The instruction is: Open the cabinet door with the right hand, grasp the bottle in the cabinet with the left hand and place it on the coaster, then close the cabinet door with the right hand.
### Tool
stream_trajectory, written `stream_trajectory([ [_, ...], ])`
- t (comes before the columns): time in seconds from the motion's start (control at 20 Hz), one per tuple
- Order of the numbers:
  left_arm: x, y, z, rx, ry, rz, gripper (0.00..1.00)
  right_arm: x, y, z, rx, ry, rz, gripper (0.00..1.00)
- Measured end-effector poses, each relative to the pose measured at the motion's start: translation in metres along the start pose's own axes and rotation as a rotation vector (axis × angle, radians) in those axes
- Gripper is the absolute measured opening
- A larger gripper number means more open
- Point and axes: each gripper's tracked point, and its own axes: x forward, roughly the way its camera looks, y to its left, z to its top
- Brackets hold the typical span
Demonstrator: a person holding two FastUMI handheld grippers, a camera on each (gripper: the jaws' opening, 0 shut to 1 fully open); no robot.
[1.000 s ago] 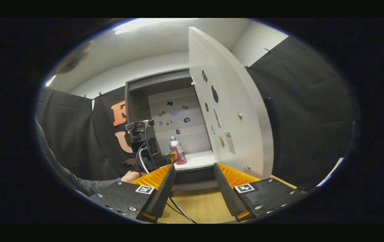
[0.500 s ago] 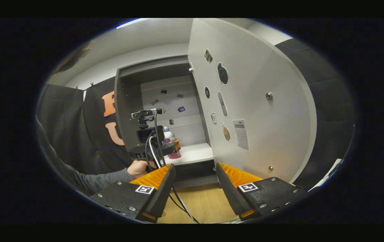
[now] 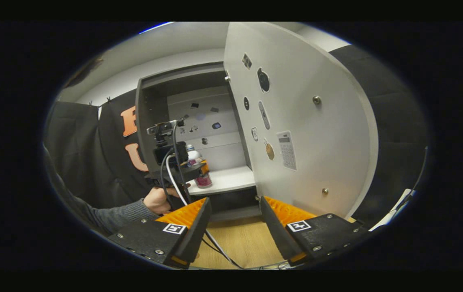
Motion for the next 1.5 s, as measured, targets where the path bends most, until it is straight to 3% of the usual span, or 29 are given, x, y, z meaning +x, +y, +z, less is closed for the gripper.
stream_trajectory([
  [0.3, -0.084, 0.013, 0.001, 0.043, -0.003, 0.053, 0.85, -0.035, -0.001, -0.018, 0.01, 0.031, 0.047, 0.76],
  [0.5, -0.152, 0.018, -0.03, 0.103, 0.022, 0.073, 0.87, -0.058, -0.007, -0.043, 0.078, 0.074, 0.058, 0.76],
  [0.95, -0.251, 0.043, -0.129, 0.153, 0.12, 0.11, 0.86, -0.094, -0.011, -0.096, 0.127, 0.197, 0.048, 0.76],
  [1.5, -0.301, 0.064, -0.292, 0.101, 0.365, 0.117, 0.86, -0.093, -0.022, -0.157, 0.061, 0.396, 0.032, 0.76],
])
